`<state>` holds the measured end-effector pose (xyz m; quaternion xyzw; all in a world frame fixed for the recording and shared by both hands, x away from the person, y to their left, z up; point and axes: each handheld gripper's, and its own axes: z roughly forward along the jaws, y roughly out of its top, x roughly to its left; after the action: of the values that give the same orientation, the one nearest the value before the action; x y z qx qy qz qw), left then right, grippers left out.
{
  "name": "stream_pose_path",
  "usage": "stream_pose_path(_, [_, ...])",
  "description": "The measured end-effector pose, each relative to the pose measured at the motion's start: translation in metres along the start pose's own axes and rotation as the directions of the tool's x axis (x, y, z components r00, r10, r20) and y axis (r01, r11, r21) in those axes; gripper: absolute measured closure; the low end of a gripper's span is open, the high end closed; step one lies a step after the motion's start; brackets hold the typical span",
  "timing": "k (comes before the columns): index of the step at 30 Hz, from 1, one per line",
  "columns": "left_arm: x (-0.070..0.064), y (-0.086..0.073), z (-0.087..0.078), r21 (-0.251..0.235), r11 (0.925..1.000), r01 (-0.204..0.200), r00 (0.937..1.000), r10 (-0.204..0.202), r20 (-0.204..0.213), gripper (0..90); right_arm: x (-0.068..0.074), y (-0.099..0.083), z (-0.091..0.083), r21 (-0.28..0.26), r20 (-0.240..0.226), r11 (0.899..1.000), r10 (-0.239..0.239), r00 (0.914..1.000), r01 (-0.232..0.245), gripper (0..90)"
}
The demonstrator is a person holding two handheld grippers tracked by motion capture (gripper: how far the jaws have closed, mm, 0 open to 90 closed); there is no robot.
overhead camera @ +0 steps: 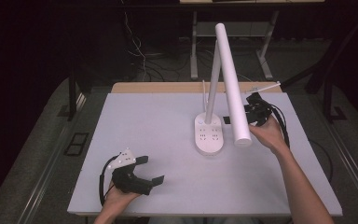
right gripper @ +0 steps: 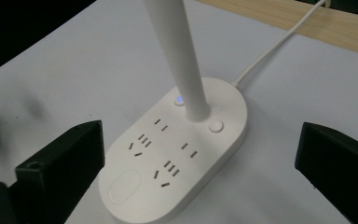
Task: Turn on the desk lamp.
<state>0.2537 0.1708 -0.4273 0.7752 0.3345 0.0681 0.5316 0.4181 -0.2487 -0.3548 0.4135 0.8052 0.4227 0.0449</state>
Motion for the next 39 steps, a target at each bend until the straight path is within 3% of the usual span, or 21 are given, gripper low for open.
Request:
stream_pose_path(12, [0.001,0.0,-0.001,-0.002,1.0,0.0,1.0,0.0,0.0,0.0,-0.019,-0.002,0.021,0.019,0.024,0.999,0.045,0.9987,-0.046,1.1])
stream_pose_path(14, [0.001,0.0,-0.001,-0.004,1.0,0.001,1.0,-0.001,0.0,0.0,-0.022,-0.001,0.025,0.02,0.026,0.999,0.038,0.9989,-0.038,7.4])
stream_pose_path(16, [0.001,0.0,-0.001,-0.003,1.0,0.0,1.0,0.0,0.0,0.0,-0.023,0.0,0.026,0.009,0.031,0.999,0.043,0.9986,-0.043,7.4])
stream_pose_path(18, [0.001,0.0,-0.001,-0.004,1.0,0.001,1.0,-0.001,0.0,0.0,-0.026,0.0,0.029,0.001,0.012,0.999,0.047,0.9988,-0.047,15.5])
stream_pose_path(20, [0.002,0.0,-0.001,-0.005,1.0,0.004,1.0,-0.004,-0.001,0.0,-0.027,0.0,0.03,0.0,0.011,0.998,0.055,0.9984,-0.055,16.5])
stream_pose_path(21, [0.002,0.0,-0.001,-0.004,1.0,0.001,1.0,-0.001,-0.002,0.0,-0.029,0.0,0.032,0.0,-0.005,0.998,0.061,0.9982,-0.061,23.1])
stream_pose_path(31, [0.003,0.0,-0.002,-0.009,1.0,0.003,1.0,-0.003,-0.008,0.0,-0.031,-0.002,0.041,0.02,-0.021,0.999,0.044,0.9988,-0.044,43.2])
stream_pose_path(39, [0.004,0.0,-0.002,-0.008,1.0,0.005,0.9999,-0.005,-0.01,0.0,-0.032,-0.004,0.054,0.034,-0.036,0.998,0.048,0.9982,-0.047,64.2])
